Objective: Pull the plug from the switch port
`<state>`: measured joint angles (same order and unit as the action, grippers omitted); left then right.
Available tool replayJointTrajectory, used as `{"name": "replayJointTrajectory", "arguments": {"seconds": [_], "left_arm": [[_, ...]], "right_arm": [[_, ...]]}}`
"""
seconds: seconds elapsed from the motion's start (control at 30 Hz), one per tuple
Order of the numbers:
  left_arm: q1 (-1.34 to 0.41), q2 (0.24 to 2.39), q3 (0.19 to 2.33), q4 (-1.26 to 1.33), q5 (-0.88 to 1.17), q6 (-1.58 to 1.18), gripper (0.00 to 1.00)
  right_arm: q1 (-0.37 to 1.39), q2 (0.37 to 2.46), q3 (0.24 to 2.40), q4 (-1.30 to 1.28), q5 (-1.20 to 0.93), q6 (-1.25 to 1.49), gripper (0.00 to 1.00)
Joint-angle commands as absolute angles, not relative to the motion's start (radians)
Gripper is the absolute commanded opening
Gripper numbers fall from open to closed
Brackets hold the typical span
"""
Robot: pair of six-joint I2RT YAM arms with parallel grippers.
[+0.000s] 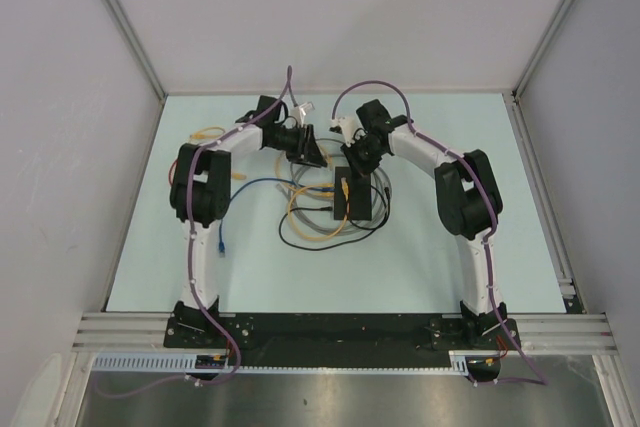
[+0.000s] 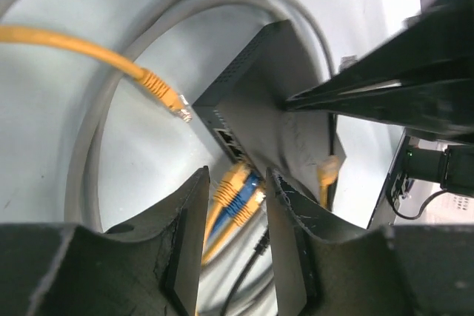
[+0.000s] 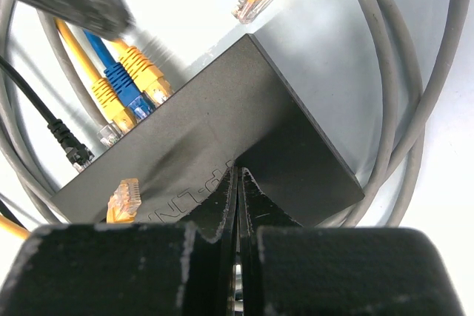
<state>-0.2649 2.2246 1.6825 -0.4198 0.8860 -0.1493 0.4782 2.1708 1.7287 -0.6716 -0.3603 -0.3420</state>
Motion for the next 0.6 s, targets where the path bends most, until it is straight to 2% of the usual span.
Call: {"name": "replayJointTrajectory", "arguments": {"seconds": [0.0, 0.23, 0.57], "left_arm": [[-0.259, 2.266, 1.657, -0.344, 0.945, -0.173, 0.43], [-0.27, 2.361, 1.713, -0.363, 0.995, -0.153, 0.43], [-0.284, 2.418, 1.776, -0.475, 1.077, -0.062, 0.33]], "right_arm": [[0.495, 2.227, 1.66, -0.765, -0.287, -0.368, 0.01], [0.502, 2.217, 1.647, -0.764, -0.281, -0.37, 0.01], [0.509, 2.214, 1.643, -0.765, -0.275, -0.377, 0.01]]}}
